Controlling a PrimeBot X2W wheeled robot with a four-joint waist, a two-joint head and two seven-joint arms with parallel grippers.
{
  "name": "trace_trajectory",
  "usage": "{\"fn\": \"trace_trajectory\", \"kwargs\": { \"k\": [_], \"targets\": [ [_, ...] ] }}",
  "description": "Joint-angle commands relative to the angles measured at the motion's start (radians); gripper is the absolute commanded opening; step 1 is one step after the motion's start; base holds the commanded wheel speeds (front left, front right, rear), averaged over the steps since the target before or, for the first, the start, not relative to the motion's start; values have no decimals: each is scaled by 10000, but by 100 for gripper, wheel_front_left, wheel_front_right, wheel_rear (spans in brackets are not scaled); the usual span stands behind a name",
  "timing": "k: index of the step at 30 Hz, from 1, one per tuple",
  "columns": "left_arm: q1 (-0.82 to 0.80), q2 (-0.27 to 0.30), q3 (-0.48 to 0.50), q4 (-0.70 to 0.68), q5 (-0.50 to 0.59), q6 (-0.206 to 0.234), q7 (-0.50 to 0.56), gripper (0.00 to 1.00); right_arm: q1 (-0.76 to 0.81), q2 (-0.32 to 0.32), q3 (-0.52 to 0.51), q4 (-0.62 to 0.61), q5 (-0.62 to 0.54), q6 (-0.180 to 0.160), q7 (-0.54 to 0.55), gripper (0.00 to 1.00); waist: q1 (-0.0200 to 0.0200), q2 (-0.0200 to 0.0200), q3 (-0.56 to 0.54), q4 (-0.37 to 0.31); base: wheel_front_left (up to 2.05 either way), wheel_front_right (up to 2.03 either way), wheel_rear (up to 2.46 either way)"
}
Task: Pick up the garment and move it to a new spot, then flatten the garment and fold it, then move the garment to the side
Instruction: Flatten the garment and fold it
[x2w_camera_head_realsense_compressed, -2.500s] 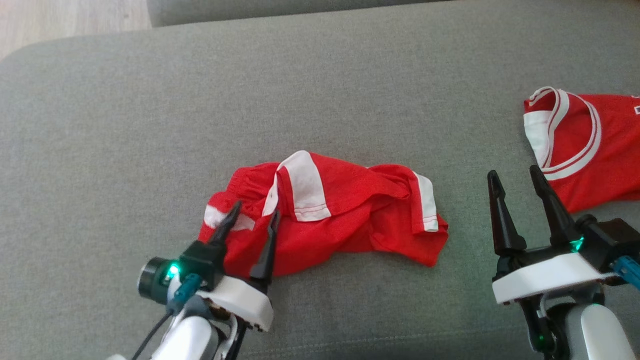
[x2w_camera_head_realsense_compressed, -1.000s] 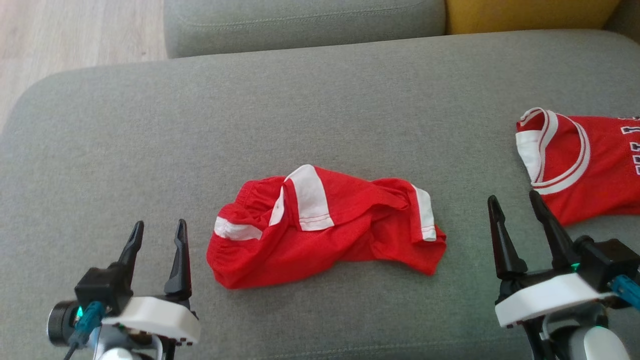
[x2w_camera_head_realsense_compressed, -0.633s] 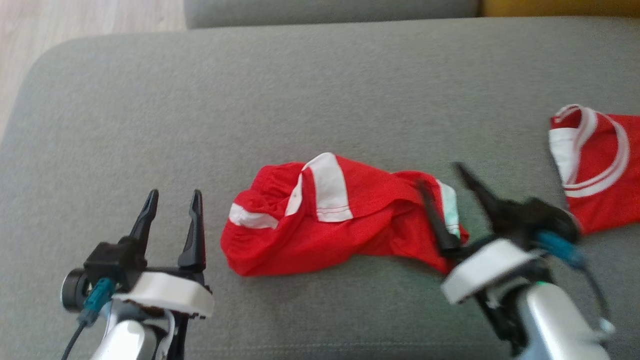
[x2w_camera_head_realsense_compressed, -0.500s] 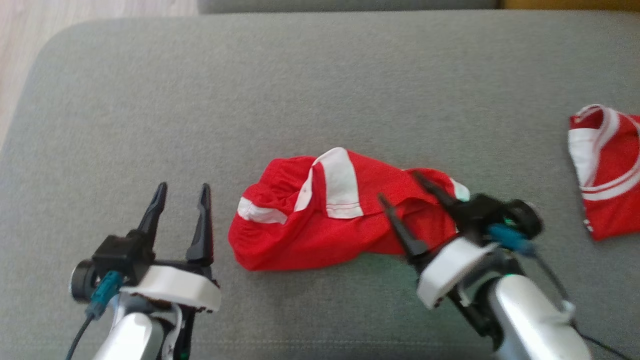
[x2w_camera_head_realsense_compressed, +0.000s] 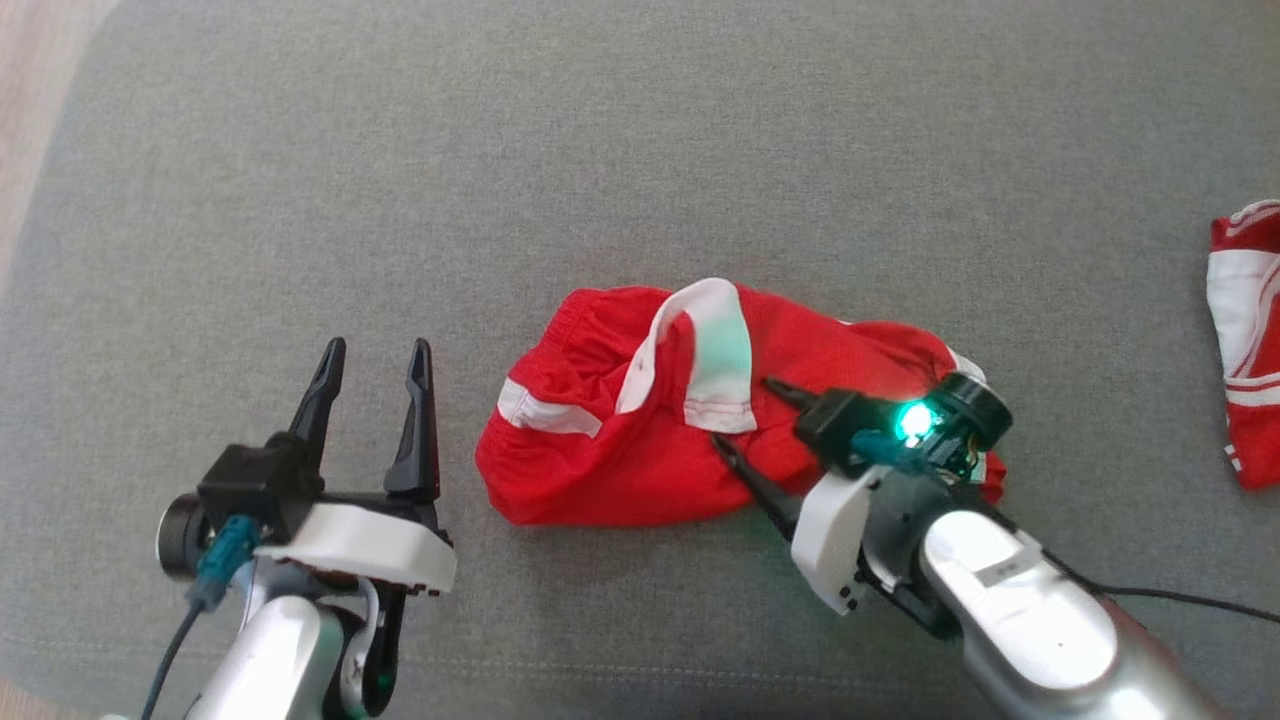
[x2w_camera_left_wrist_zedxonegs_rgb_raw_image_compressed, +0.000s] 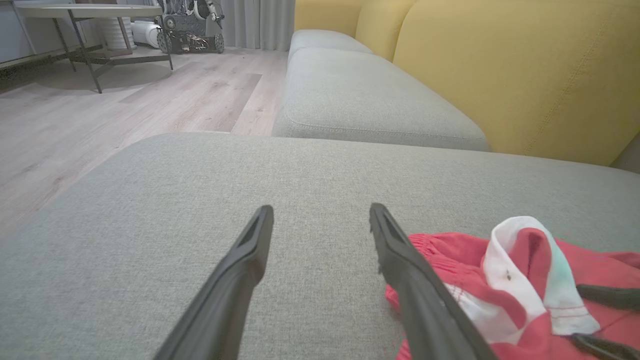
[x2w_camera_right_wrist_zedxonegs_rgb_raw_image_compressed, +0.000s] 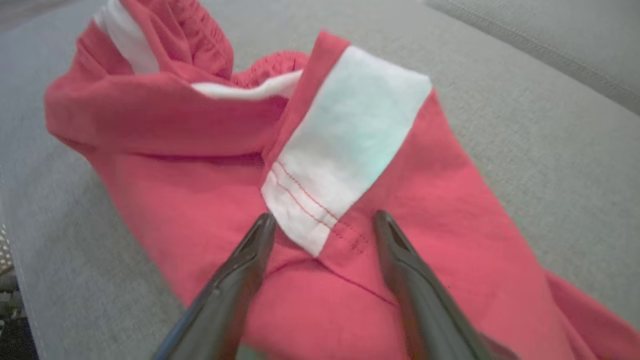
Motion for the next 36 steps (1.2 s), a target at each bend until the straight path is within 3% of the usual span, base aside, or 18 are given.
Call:
{"fn": "trace_trajectory", "kwargs": {
  "k": [1,8,9,10,12,13,14,15,16,27,30,36],
  "targets": [
    [-436,80,411,-243,128,-62,-101,100,-187,14,240,-138,-57,-9,29,100,0,0,18,-4,0,0,0],
    [-565,-50,435,-73,198,-206,-126,100,-597,115,502,538,185,-9,-150,100,0,0,58,-11,0,0,0],
    [-568,-63,448,-60,204,-223,-128,100,-613,156,421,559,253,-9,-254,62,0,0,61,-21,0,0,0],
    [-568,-73,464,-46,209,-243,-130,100,-633,182,335,552,294,-9,-376,45,0,0,63,-29,0,0,0],
    [-563,-88,502,-16,225,-275,-132,100,-637,233,116,449,451,-9,-678,31,0,0,59,-45,0,0,0],
    [-563,-88,502,-16,225,-275,-132,100,-637,233,116,449,451,-9,-678,31,0,0,59,-45,0,0,0],
    [-550,-105,555,-24,258,-288,-134,100,-642,236,-188,262,635,-9,-974,19,0,0,48,-80,0,0,0],
    [-550,-105,555,-24,258,-288,-134,100,-642,236,-188,262,635,-9,-974,19,0,0,48,-80,0,0,0],
    [-533,-111,585,-35,280,-289,-134,100,-633,227,-379,159,715,-9,-1092,0,0,0,38,-106,0,0,0],
    [-319,-99,821,-212,465,-295,-136,100,246,-198,-2903,-2088,889,-9,-1503,0,0,0,-81,-540,0,0,0],
    [-292,-62,860,-242,488,-306,-136,100,796,-584,-3015,-2793,974,-9,-1197,0,0,0,-54,-666,0,0,0],
    [-334,-8,874,-257,514,-324,-137,100,1786,-1551,-2308,-3340,1288,-9,-474,0,0,0,20,-845,0,0,0]
  ]
}}
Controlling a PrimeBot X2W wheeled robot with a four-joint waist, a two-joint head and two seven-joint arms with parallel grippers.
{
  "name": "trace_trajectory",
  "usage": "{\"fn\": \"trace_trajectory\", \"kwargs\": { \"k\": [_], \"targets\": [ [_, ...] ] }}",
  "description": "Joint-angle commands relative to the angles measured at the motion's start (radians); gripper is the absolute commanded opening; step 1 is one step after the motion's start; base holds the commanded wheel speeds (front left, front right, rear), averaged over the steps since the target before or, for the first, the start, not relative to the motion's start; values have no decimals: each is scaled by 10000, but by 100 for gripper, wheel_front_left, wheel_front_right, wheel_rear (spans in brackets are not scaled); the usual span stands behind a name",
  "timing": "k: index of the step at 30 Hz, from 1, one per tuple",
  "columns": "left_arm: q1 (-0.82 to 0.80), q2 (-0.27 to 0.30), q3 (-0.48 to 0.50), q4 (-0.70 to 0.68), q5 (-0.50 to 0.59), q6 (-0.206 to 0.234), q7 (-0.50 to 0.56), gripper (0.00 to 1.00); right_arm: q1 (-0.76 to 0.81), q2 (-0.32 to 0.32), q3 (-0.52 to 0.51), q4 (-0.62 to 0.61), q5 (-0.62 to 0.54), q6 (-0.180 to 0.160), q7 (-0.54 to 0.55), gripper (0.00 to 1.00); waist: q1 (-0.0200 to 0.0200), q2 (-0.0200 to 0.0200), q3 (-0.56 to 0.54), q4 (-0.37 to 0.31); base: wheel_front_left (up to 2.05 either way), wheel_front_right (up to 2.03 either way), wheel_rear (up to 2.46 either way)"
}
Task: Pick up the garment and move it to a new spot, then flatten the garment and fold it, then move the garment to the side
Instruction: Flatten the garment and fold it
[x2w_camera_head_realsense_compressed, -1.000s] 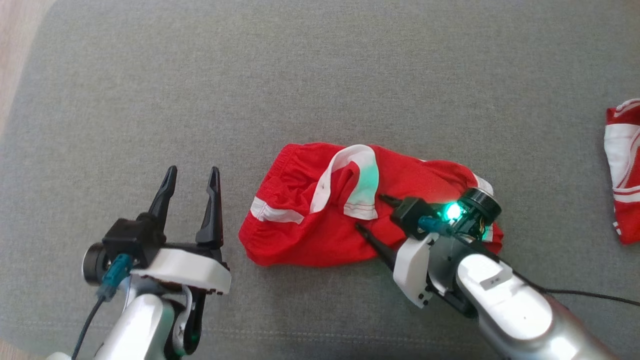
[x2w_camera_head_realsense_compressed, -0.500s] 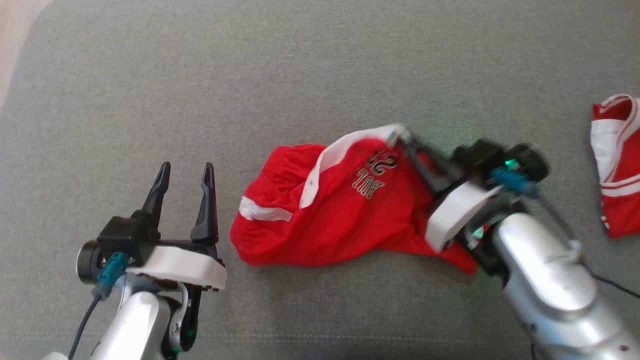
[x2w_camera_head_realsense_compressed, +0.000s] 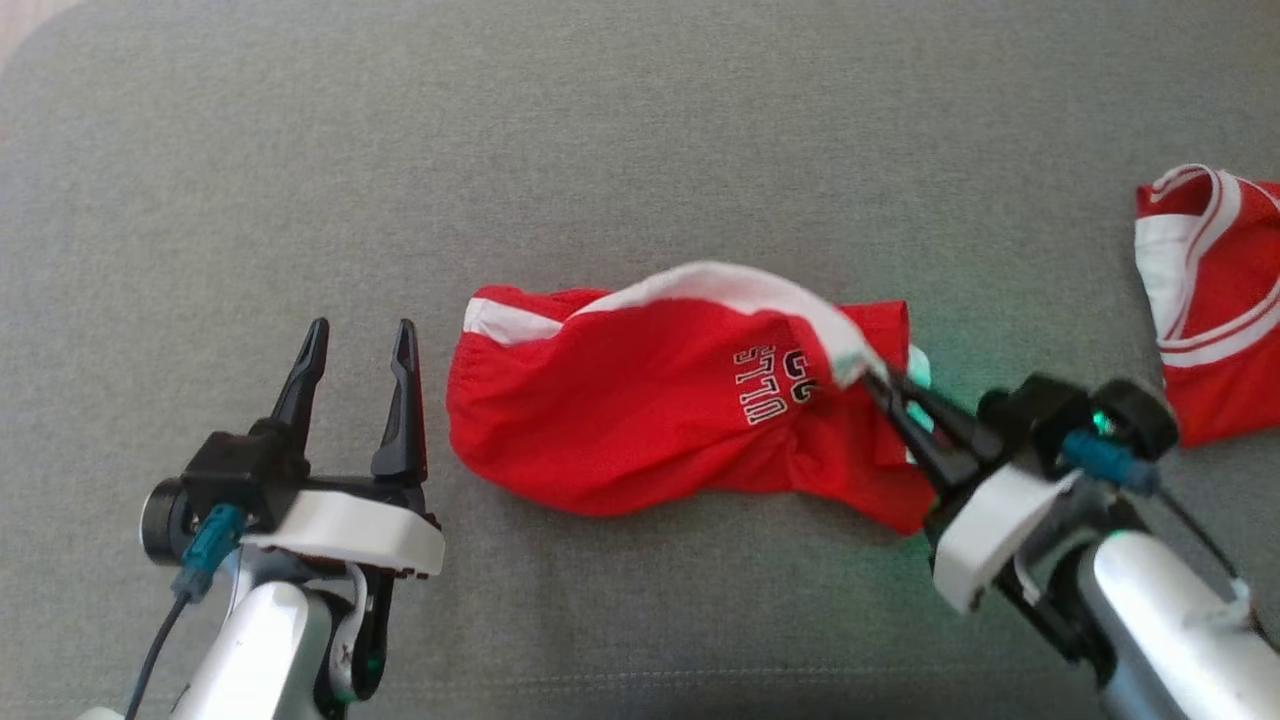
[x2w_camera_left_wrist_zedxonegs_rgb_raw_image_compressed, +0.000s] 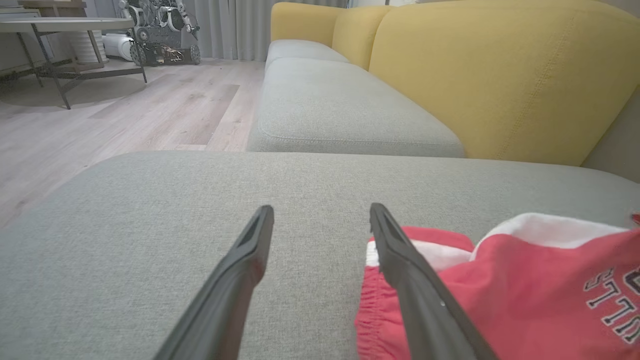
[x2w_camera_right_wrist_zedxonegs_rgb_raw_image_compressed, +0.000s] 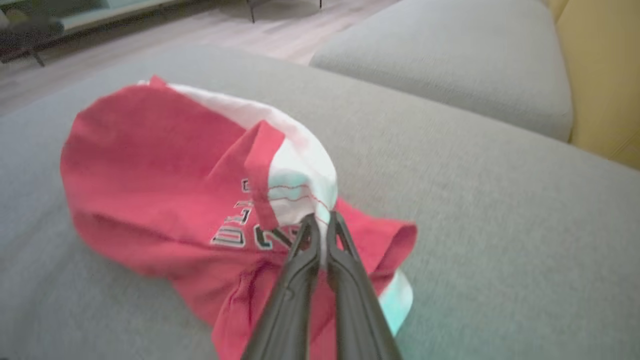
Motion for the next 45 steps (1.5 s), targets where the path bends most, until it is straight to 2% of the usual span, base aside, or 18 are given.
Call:
{"fn": "trace_trajectory", "kwargs": {
  "k": [1,2,3,5,6,10,14,22,28,35,45],
  "targets": [
    [-228,233,365,-325,96,-26,-121,100,184,-468,408,-310,173,-9,141,0,0,0,20,-73,0,0,0],
    [-235,249,362,-323,95,-31,-121,100,239,-580,507,-242,205,-9,143,0,0,0,23,-103,0,0,0],
    [-238,267,364,-319,92,-31,-121,100,271,-664,567,-137,221,-9,126,9,0,0,27,-138,0,0,0],
    [-238,302,367,-301,82,-34,-119,100,322,-724,598,139,265,-9,60,53,0,0,3,-194,0,0,0],
    [-232,315,369,-294,74,-30,-115,100,351,-711,563,303,290,-9,32,100,0,0,-12,-219,0,0,0],
    [-204,344,340,-291,60,-9,-79,100,527,-429,160,660,402,-9,-291,100,0,0,-105,-273,0,0,0],
    [-88,392,329,-301,37,35,-39,100,932,-55,-698,481,488,-9,-649,100,0,0,-273,-316,0,0,0],
    [225,470,390,-357,-19,214,12,100,1688,583,-2412,-921,-33,-9,-1031,100,0,0,-618,-408,0,0,0],
    [461,550,357,-564,3,379,202,100,2048,1705,-3519,-2040,-690,-9,-1530,100,0,0,-968,-478,0,0,0],
    [765,786,301,-859,28,477,576,100,2484,2412,-3674,-2281,-965,-9,-1437,100,0,0,-1290,-553,0,0,0],
    [959,938,269,-1099,-17,582,852,100,2735,2681,-3679,-2262,-1084,-9,-1487,100,0,0,-1379,-633,0,0,0]
  ]
}}
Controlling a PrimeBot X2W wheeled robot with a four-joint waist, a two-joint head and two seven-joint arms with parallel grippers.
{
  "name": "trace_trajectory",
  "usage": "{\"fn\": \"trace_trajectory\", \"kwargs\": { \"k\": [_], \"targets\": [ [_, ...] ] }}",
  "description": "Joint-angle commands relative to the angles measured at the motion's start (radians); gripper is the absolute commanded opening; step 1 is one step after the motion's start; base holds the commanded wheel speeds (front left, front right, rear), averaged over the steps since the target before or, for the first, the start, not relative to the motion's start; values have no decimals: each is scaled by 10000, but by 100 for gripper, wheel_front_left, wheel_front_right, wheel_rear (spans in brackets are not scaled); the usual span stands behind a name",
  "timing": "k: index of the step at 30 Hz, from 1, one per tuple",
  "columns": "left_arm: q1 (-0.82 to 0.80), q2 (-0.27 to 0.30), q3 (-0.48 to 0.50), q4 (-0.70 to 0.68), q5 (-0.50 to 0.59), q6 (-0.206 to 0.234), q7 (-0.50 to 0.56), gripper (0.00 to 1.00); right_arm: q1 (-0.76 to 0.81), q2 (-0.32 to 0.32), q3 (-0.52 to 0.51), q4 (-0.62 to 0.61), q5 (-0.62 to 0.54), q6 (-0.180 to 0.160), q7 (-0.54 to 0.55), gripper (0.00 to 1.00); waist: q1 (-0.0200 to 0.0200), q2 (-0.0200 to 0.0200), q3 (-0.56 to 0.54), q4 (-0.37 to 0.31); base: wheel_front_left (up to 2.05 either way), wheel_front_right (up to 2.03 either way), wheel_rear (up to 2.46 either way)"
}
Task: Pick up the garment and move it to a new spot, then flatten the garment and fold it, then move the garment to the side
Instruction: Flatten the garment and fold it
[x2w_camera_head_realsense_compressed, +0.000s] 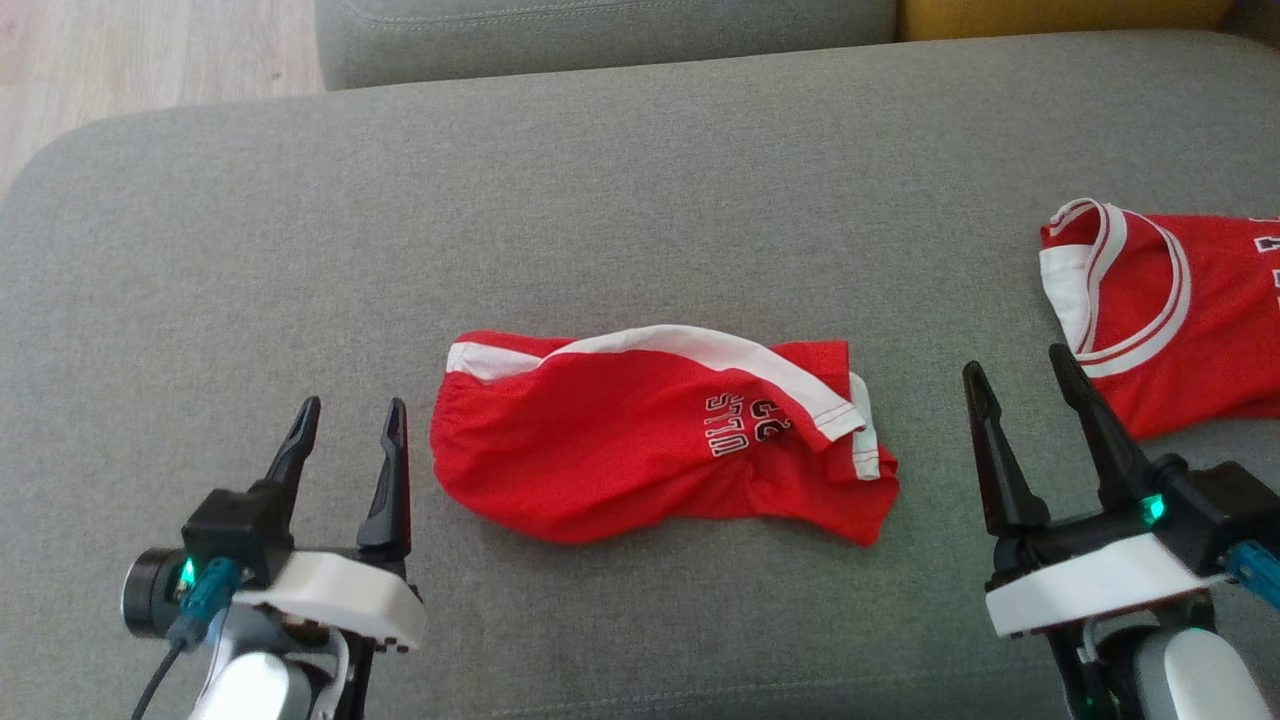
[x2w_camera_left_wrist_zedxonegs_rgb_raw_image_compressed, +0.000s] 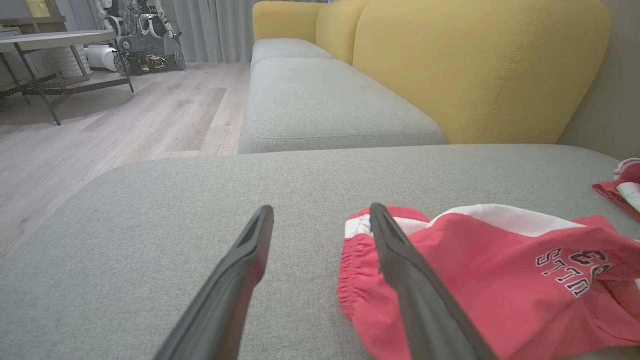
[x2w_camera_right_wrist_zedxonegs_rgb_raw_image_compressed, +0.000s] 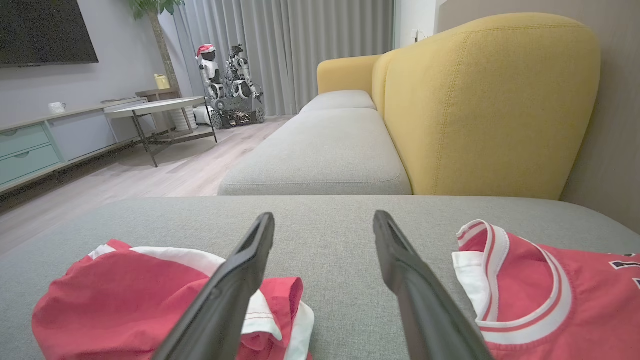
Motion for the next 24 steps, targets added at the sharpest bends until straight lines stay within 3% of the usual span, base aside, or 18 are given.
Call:
{"fn": "trace_trajectory", "kwargs": {
  "k": [1,8,16,24],
  "targets": [
    [-267,259,399,-400,-15,76,47,100,-175,-41,154,-358,-98,-9,-61,100,0,0,4,-1,0,0,0],
    [-434,306,327,-545,9,100,220,100,-216,39,153,-345,-36,-9,-72,100,0,0,71,-7,0,0,0],
    [-2056,196,-36,4,-67,-562,645,100,-492,67,322,-255,9,-9,-88,100,0,0,455,-240,0,0,0],
    [-3257,-51,-138,2016,-839,-1264,1675,100,-728,95,483,-91,32,-9,-179,100,0,0,801,-640,0,0,0]
  ]
}}
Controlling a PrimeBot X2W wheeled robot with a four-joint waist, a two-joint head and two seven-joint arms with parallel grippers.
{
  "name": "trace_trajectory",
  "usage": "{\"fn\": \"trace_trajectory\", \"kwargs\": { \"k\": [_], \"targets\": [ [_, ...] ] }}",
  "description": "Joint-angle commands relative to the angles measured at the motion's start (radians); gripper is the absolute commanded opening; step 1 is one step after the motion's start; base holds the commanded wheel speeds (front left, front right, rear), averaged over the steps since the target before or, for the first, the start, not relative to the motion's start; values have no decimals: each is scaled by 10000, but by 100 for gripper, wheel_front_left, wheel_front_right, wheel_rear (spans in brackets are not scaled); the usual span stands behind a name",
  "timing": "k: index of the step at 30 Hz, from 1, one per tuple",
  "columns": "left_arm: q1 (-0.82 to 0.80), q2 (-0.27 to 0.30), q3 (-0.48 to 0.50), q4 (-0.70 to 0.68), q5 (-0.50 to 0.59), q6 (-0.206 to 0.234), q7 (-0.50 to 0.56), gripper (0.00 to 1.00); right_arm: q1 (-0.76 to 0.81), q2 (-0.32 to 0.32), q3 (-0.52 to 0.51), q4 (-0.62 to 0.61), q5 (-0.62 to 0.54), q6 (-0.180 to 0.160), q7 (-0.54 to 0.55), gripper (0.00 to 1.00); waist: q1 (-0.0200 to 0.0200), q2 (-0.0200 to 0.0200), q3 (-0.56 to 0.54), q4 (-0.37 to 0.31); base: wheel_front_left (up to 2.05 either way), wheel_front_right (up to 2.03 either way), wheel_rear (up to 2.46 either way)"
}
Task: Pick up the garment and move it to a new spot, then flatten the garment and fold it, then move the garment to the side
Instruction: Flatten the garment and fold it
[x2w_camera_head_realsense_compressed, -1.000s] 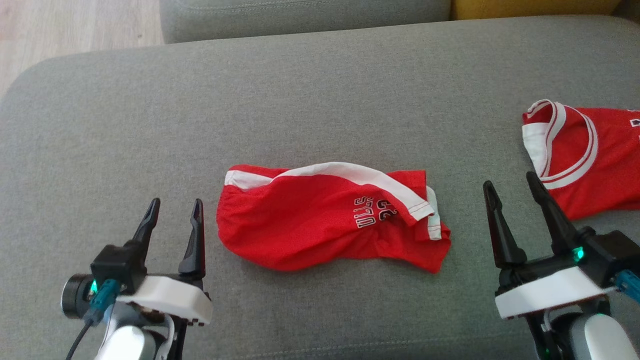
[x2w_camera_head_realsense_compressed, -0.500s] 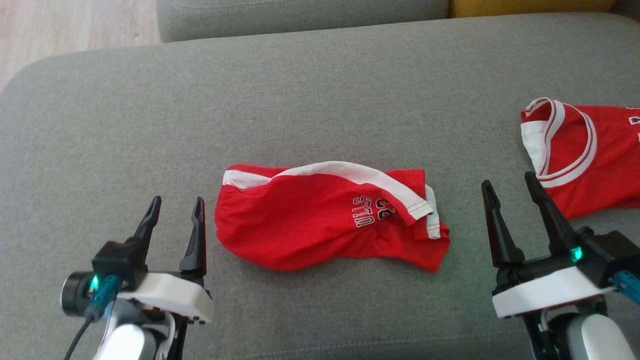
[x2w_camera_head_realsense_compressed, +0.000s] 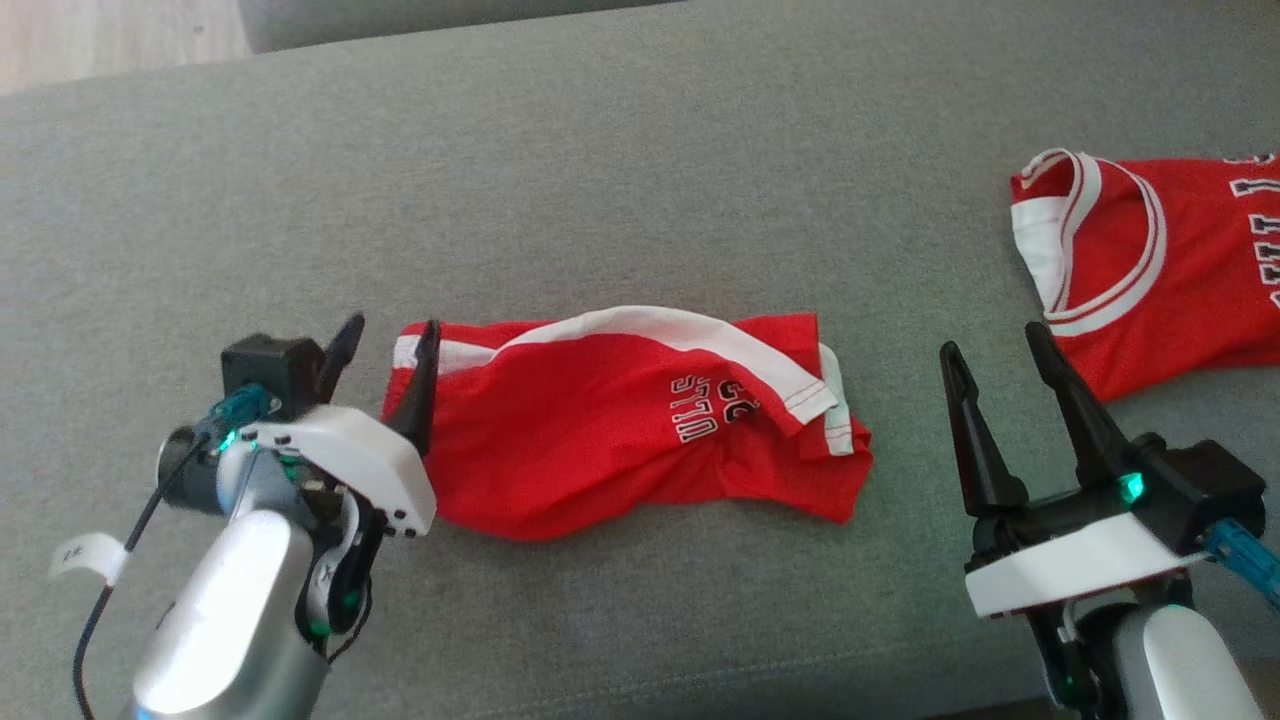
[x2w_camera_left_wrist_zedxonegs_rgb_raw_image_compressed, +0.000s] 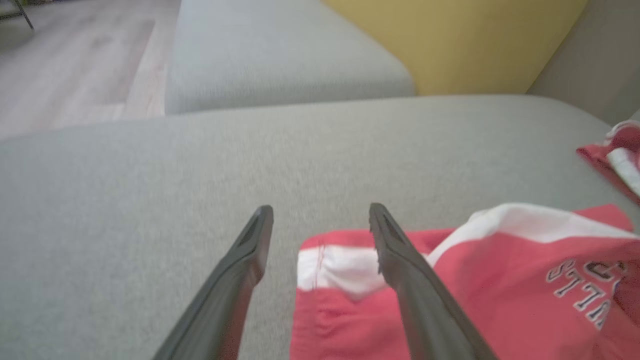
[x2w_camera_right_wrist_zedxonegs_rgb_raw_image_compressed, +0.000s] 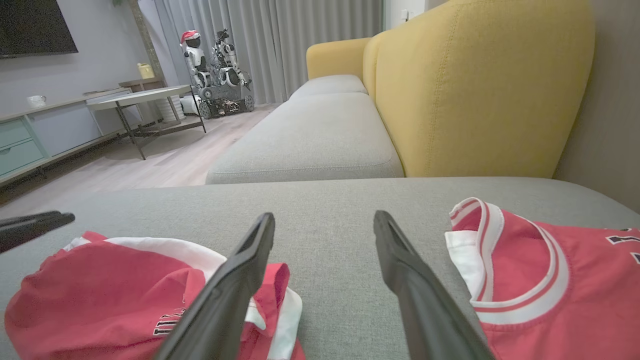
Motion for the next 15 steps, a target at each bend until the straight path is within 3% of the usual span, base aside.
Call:
{"fn": "trace_trajectory", "kwargs": {
  "k": [1,9,10,11,12,13,15],
  "targets": [
    [-433,165,345,-197,-38,-41,5,100,-320,5,212,-282,39,-9,-115,100,0,0,96,-111,0,0,0],
    [-464,52,431,579,-638,-287,417,100,-277,72,100,-94,61,-9,-189,100,0,0,230,-139,0,0,0],
    [-433,52,429,578,-700,-329,452,95,-283,81,104,-79,55,-9,-189,100,0,0,229,-129,0,0,0],
    [-405,52,418,569,-764,-383,496,45,-294,85,109,-66,59,-9,-188,100,0,0,231,-118,0,0,0],
    [-398,71,407,544,-776,-414,491,6,-312,84,116,-55,63,-9,-188,100,0,0,231,-106,0,0,0],
    [-401,112,383,503,-728,-417,453,0,-332,79,125,-45,69,-9,-181,100,0,0,232,-95,0,0,0],
    [-412,160,357,394,-685,-428,397,0,-364,63,153,-17,93,-9,-133,100,0,0,236,-71,0,0,0]
  ]
}}
